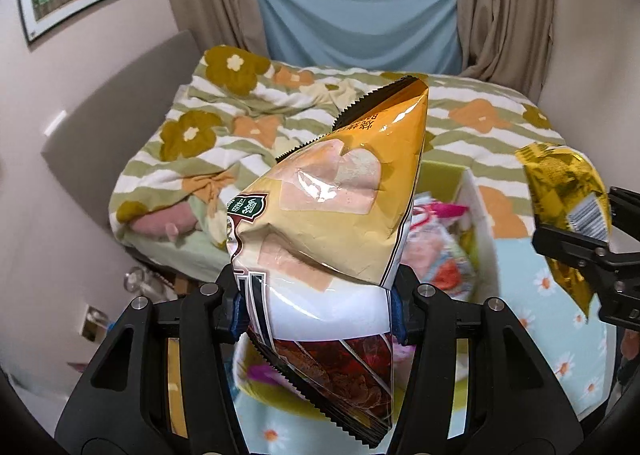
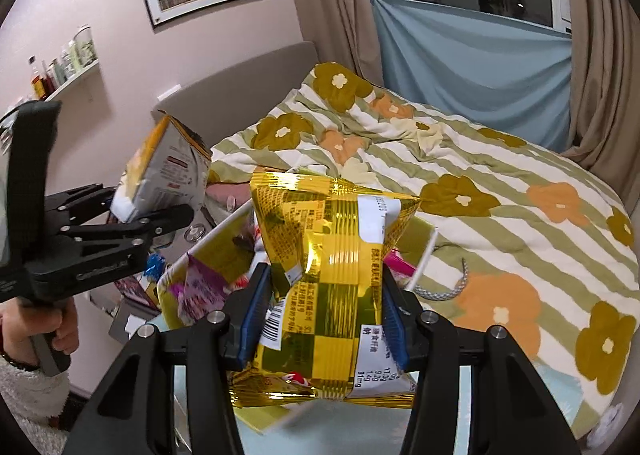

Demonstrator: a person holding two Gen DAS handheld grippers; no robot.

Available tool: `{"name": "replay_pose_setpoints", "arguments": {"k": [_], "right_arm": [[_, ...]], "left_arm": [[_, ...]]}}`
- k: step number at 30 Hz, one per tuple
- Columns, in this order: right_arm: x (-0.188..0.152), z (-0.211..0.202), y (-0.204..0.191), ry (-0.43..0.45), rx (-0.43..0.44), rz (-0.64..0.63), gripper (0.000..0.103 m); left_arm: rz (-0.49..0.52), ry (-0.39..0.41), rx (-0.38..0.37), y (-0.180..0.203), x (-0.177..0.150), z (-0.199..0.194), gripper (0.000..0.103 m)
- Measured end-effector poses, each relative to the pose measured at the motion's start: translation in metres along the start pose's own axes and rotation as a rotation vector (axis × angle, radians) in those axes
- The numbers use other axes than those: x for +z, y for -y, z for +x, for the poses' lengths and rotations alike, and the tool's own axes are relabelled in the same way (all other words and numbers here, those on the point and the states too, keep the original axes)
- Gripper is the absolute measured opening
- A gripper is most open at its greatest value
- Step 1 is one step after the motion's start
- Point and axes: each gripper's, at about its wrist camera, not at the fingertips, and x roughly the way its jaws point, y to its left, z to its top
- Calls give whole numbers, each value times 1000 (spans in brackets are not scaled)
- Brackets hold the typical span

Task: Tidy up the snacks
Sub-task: 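Carry both bags over the yellow box and open both tools to drop them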

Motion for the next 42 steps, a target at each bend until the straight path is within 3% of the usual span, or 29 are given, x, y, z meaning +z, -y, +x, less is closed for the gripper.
{"name": "replay_pose_setpoints", "arguments": {"k": [7,8,9,10,11,22,33,34,36,37,38,42], "right_arm": [[3,28,-9,-12,-75,115,47],[2,30,-9,-14,-83,132,47],[0,31,-10,-17,-93,150,47],[-1,32,-11,-18,-99,160,47],[-3,33,-11,-22,-108,173,47],[-7,48,-10,-39,-170,246,47],[28,79,36,-59,-243,308,49],[29,86,41,-67,-247,319,52],[26,100,49,-92,-265,338,72],[24,102,51,-86,-264,345,87],[22,103,52,-76,-255,353,92],[13,97,48,-49,-246,372,95]], "left_arm": [[49,-61,-91,-20,1,55,52],[52,-65,-97,-19,0,59,55],[56,-66,-107,-20,-1,63,61],[62,-63,-121,-20,-3,65,86],[64,-56,-119,-20,-5,64,103],[91,-30,-198,-29,-22,57,103],[40,-23,-229,-50,-20,56,103],[42,-24,-226,-51,-20,57,103],[46,-28,-225,-51,-21,59,103],[47,-30,-225,-51,-22,60,103],[48,-32,-226,-51,-23,61,103],[56,-32,-234,-51,-25,62,103]]}}
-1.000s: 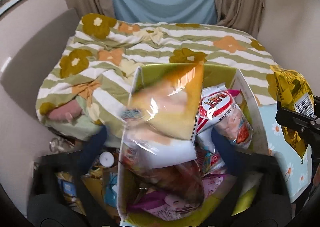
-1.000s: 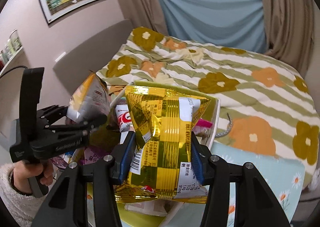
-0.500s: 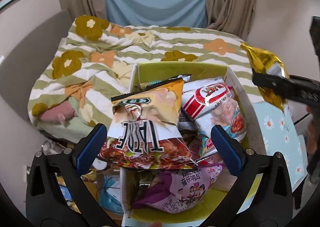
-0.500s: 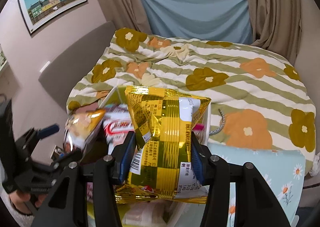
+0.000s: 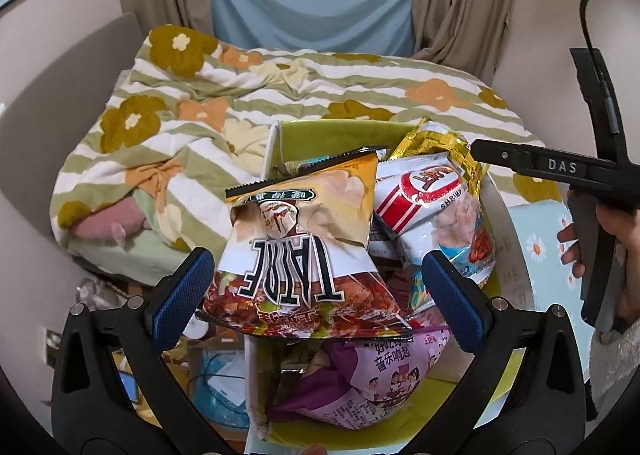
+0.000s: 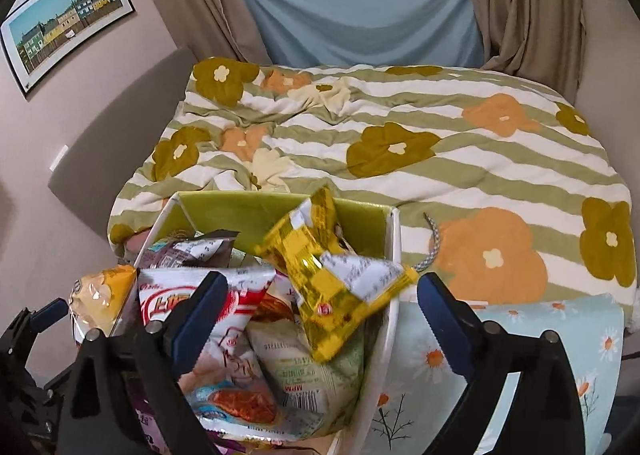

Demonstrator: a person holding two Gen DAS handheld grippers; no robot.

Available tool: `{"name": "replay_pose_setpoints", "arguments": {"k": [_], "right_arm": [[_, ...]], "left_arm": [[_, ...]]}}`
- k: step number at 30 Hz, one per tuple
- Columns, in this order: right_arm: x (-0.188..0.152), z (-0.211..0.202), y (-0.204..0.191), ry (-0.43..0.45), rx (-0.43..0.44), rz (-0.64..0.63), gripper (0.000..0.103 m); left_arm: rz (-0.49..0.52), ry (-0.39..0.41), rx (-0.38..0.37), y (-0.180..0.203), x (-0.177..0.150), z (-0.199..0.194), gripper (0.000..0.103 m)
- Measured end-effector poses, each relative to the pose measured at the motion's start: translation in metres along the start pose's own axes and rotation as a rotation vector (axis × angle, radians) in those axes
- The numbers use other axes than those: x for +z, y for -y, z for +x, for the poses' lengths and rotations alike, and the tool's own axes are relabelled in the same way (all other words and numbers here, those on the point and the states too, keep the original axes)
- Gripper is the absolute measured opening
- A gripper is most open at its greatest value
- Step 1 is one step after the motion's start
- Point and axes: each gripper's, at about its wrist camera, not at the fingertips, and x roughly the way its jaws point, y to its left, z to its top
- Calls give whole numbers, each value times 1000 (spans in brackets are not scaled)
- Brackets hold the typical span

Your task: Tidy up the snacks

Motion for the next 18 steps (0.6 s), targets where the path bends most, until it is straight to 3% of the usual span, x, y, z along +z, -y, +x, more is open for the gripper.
{"name": "replay_pose_setpoints", "arguments": {"k": [7,14,18], "right_arm": [[-7,-40,-8,53,-10,14,95],[-22,-121,-24,162,-43,-7,96],[-46,-173,-26,224,-82,0,103]], "left_arm": [[32,33,3,8,0,-23,103],[57,106,25,30,-6,-73,103],[57,149,18,50,-13,-106,103]]}}
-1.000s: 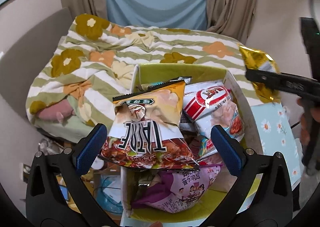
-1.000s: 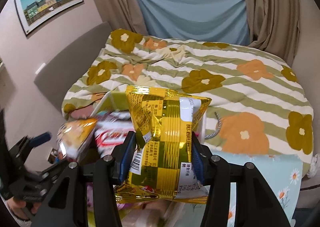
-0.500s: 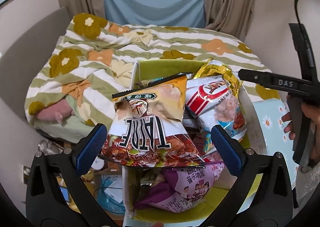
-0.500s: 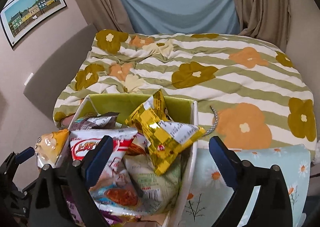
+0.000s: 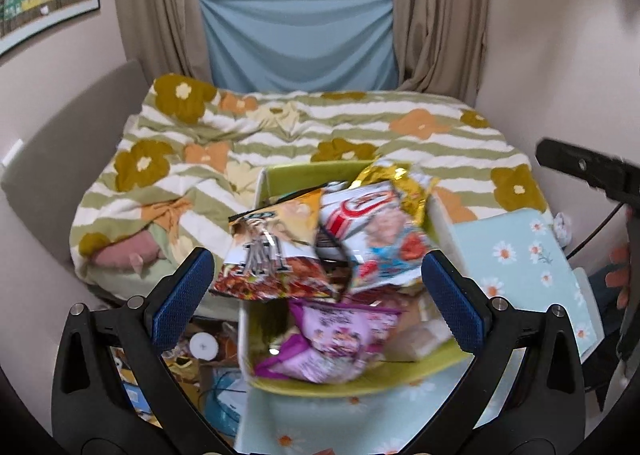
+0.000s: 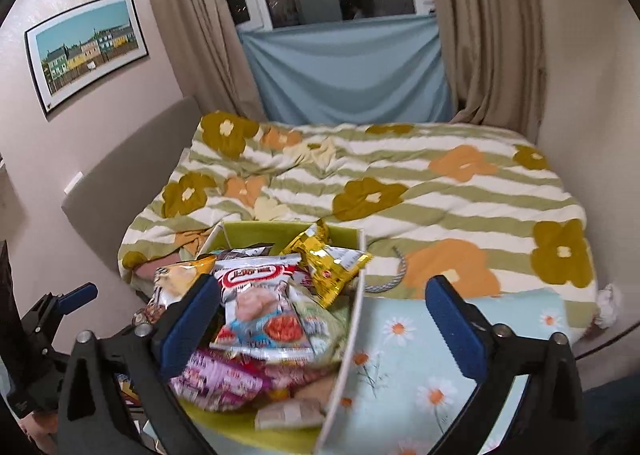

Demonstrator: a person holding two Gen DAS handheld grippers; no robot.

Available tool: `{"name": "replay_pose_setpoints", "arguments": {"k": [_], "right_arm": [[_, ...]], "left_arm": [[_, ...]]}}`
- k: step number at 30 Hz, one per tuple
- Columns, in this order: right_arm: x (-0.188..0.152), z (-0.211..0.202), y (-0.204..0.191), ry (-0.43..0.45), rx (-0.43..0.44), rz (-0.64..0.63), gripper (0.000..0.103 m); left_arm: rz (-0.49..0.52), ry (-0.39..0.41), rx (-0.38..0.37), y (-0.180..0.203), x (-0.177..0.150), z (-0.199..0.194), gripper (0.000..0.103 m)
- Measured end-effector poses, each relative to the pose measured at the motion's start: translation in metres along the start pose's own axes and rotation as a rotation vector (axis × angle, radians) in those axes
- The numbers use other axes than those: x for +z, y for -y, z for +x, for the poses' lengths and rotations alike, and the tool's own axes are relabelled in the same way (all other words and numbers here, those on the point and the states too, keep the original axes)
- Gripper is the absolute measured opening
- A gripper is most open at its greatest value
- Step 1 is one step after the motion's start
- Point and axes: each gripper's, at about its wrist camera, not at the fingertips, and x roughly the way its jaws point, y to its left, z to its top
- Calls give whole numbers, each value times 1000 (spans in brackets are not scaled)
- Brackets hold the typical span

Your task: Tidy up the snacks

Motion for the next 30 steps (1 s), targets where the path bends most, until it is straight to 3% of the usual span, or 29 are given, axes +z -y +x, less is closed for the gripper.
{"name": "replay_pose_setpoints", "arguments": {"k": [8,13,30], "right_arm": [[-43,-81,8,49,-194,-31,103],[-69,-104,20,46,-297,-19,103],[-98,-127,34,67,-319,10,103]], "left_arm": [[-19,63,-27,45,-19,-54,103],[-1,99,-11,65,-32,-73,103],[13,111,4,87,-50,-86,103]]}}
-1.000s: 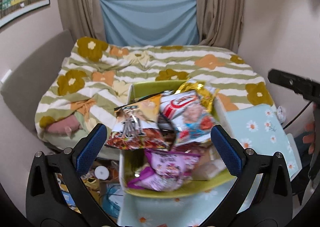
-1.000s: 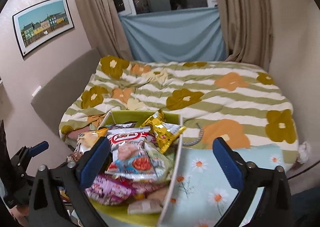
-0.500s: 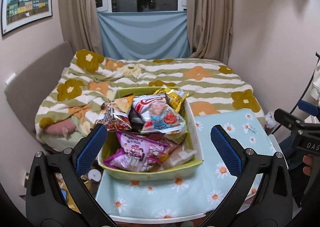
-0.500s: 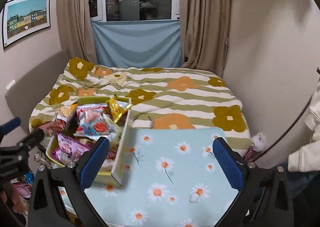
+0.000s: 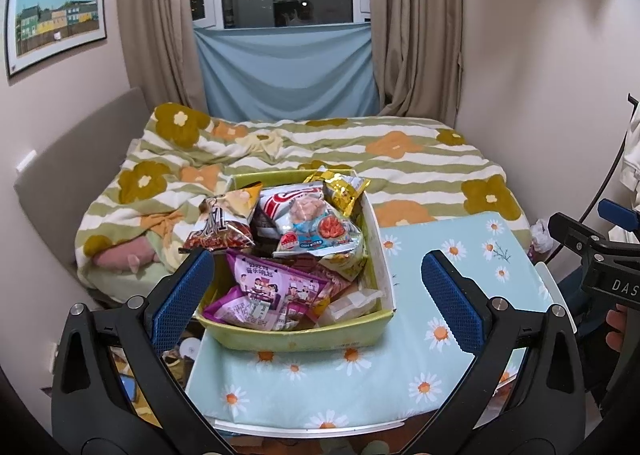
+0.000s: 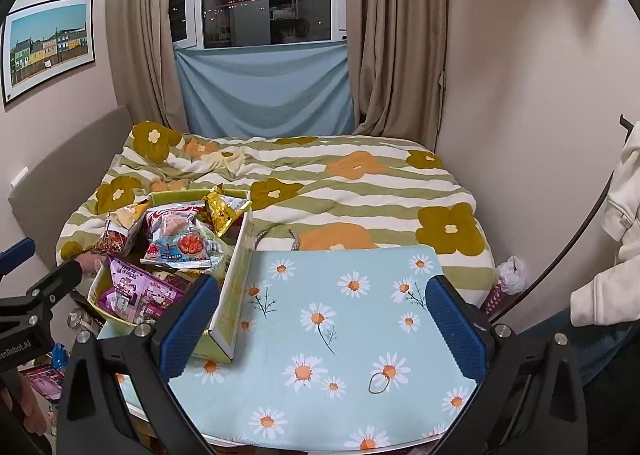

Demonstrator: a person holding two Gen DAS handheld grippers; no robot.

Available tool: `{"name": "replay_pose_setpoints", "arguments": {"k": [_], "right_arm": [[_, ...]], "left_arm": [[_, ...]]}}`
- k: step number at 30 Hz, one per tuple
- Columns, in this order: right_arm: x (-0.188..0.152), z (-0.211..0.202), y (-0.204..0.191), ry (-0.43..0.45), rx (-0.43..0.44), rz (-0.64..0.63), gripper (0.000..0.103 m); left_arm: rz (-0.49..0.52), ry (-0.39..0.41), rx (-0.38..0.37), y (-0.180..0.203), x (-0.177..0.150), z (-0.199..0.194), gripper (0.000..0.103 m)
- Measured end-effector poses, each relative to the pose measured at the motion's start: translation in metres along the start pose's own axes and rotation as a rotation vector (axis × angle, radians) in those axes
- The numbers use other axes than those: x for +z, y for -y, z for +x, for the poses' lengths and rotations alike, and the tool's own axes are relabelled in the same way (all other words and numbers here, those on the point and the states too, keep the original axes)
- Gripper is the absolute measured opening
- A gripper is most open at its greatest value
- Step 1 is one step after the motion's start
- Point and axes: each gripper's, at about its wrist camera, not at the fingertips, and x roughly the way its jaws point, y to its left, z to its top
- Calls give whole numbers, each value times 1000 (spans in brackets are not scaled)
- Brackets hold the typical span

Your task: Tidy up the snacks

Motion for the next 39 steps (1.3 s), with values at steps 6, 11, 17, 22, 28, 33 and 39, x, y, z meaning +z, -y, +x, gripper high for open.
{"name": "replay_pose_setpoints", "arguments": {"k": [6,11,17,22,28,33,39], "right_arm": [[2,-1,-2,1,6,-2,103],[3,-1,-3,1,6,2,103],[3,0,-2,2,4,2,103],[4,0,-2,1,3,0,103],[4,0,-2,-1,3,1,103],[4,0,-4,1,3,2,103],[4,0,-2,1,2,2,103]], "left_arm": [[-5,2,12,0,-2,-5,103],[-2,4,13,-1,1,-6,103],[1,5,14,-2,2,-4,103],[2,2,12,-4,2,-4,103],[1,2,11,-5,2,-4,103],[2,2,11,-5,2,-4,103],[2,1,6,-7,2,-3,103]]}}
